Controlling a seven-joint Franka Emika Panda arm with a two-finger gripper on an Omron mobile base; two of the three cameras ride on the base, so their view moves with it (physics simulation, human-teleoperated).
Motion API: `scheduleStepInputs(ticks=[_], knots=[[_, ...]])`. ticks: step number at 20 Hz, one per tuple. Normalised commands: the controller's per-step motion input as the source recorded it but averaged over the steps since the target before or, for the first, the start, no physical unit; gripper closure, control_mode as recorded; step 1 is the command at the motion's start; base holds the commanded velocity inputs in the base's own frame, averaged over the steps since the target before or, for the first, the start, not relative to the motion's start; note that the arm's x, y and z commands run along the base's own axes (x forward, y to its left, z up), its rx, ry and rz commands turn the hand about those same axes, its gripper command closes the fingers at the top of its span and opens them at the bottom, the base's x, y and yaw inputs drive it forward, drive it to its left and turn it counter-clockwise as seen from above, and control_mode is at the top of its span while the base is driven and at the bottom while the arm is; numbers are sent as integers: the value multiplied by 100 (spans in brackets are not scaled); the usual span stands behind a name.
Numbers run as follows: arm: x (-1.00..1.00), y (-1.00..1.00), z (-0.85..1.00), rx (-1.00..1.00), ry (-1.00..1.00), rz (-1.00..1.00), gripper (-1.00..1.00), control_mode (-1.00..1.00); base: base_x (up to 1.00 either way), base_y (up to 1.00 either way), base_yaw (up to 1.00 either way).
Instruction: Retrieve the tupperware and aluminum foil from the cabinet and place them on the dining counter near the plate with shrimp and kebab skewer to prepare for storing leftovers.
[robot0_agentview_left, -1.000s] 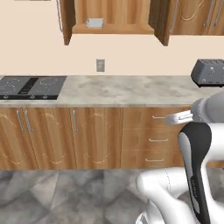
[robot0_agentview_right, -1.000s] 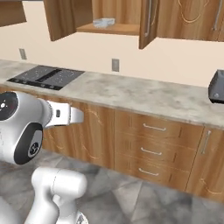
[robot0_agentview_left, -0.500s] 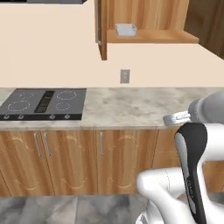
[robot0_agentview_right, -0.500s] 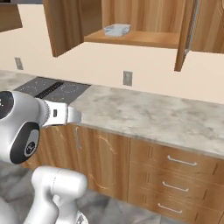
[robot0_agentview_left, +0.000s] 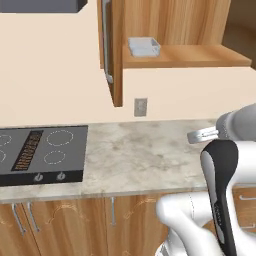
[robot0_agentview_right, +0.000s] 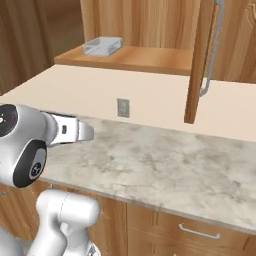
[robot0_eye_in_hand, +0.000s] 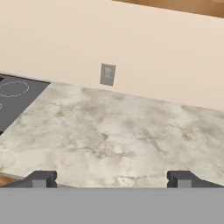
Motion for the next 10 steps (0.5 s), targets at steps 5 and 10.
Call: scheduleStepInputs(ticks=[5, 10], knots=[[0, 0, 0, 0, 0, 0, -100, 100, 88, 40, -14], [5, 12, 59, 0, -2, 0, -100, -100, 0, 0, 0]])
